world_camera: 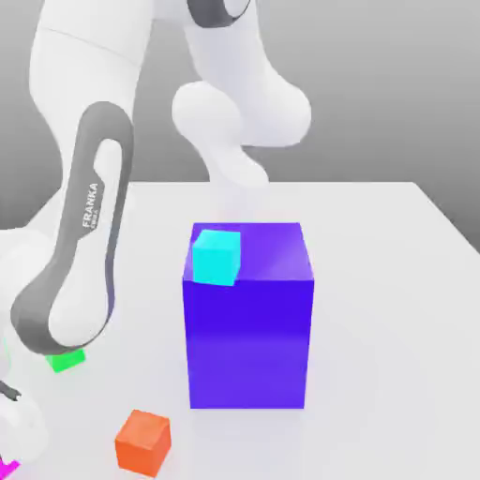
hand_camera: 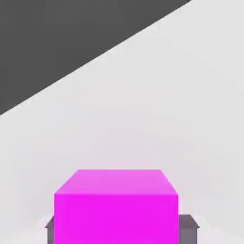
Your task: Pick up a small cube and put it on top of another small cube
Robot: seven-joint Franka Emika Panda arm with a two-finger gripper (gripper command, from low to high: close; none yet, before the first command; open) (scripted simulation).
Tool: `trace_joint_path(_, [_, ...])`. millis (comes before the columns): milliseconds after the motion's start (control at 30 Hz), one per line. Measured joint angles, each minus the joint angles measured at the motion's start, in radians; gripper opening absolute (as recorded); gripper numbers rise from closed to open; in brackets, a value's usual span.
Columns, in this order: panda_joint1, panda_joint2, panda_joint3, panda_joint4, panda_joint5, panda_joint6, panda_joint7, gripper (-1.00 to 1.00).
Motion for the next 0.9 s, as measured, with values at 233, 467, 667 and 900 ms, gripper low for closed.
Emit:
trace_joint_path(233, [0.049,-0.199,-0.093,-0.096,-0.092,-0.103,0.071,-1.0])
trace_joint_path(467, [0.056,-0.43,-0.21,-0.343,-0.214,-0.076,0.178,-1.0])
trace_joint_path(667, [-0.011,-0.647,-0.262,-0.561,-0.404,-0.042,0.33,-1.0])
trace_joint_path(900, [-0.051,-0.462,-0.163,-0.588,-0.149,0.148,0.15,-1.0])
